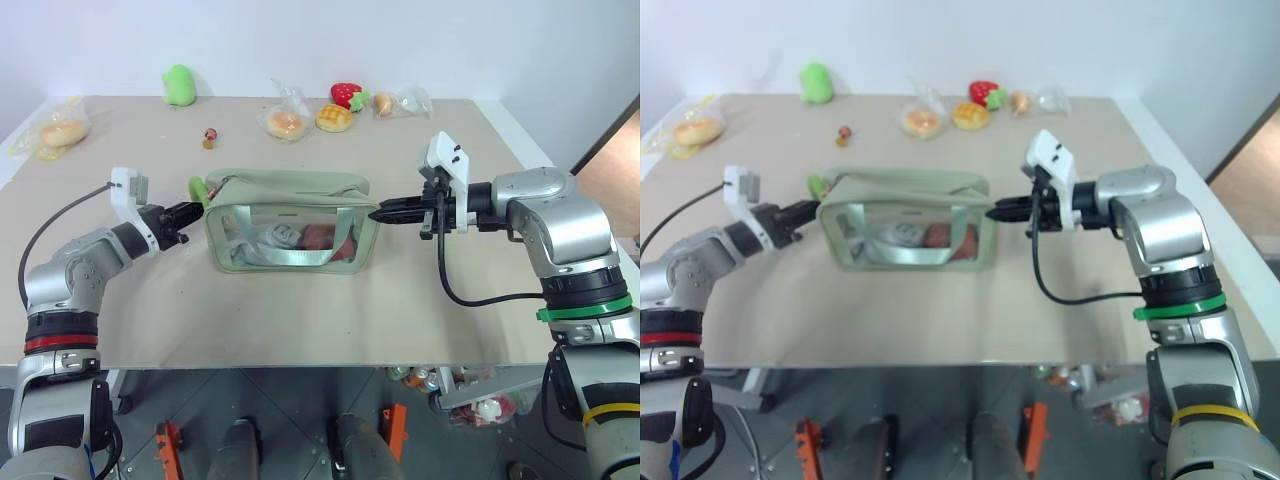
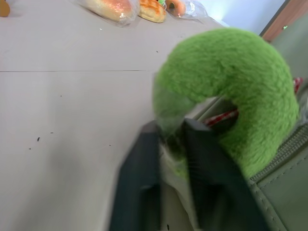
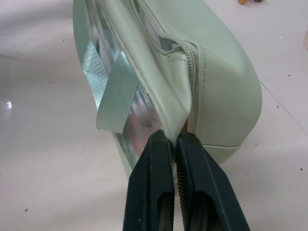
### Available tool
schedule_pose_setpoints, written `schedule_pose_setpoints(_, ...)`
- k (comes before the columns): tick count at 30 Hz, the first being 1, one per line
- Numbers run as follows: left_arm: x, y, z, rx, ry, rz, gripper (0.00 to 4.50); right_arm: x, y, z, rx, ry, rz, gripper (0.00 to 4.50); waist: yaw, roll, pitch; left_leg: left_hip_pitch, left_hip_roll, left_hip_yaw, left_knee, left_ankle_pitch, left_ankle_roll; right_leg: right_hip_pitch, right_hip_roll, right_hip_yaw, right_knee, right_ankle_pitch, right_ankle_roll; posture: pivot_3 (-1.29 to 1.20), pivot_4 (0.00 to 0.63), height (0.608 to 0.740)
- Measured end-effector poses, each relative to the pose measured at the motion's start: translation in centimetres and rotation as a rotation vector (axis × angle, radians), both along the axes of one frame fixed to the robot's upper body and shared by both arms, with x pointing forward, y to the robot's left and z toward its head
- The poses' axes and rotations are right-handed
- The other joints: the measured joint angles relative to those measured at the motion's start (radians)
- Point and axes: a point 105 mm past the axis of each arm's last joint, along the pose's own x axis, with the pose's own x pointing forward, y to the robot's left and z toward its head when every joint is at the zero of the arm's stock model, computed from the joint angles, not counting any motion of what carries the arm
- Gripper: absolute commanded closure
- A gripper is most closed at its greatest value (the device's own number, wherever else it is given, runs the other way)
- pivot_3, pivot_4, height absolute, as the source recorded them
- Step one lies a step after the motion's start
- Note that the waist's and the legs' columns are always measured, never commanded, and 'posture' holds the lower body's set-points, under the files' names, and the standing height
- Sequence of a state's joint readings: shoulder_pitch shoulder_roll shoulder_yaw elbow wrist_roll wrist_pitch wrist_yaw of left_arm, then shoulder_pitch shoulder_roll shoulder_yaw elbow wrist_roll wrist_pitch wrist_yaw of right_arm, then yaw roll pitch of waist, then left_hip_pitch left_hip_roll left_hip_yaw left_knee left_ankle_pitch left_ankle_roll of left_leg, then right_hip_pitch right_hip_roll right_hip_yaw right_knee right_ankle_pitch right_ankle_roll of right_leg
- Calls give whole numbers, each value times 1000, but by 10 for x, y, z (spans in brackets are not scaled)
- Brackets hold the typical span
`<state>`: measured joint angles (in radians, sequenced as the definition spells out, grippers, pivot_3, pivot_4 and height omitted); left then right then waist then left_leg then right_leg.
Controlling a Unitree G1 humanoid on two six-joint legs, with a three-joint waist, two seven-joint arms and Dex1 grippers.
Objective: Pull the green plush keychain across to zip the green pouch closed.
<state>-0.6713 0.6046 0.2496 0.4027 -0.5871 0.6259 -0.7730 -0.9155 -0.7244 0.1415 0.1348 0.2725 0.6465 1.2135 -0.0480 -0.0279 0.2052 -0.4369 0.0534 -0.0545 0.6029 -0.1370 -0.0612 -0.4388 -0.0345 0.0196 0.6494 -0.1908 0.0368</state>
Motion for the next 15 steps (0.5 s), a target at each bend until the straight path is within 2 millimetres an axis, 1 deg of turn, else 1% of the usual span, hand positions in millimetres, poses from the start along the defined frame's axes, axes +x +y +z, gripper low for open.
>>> schedule_pose_setpoints(6, 1, 1, 2, 0, -16, 10, 4443, 0, 0, 0, 0, -1, 1, 4500, 0, 0, 0, 0, 0, 0, 0, 0, 0, 0, 0, 0, 0, 0, 0, 0, 150, 740)
schedule_pose_setpoints(15, 10, 5, 43, -48, -160, 80, 4443, 0, 1, 0, 0, -1, 2, 4500, 0, 0, 0, 0, 0, 0, 0, 0, 0, 0, 0, 0, 0, 1, 1, 0, 150, 740)
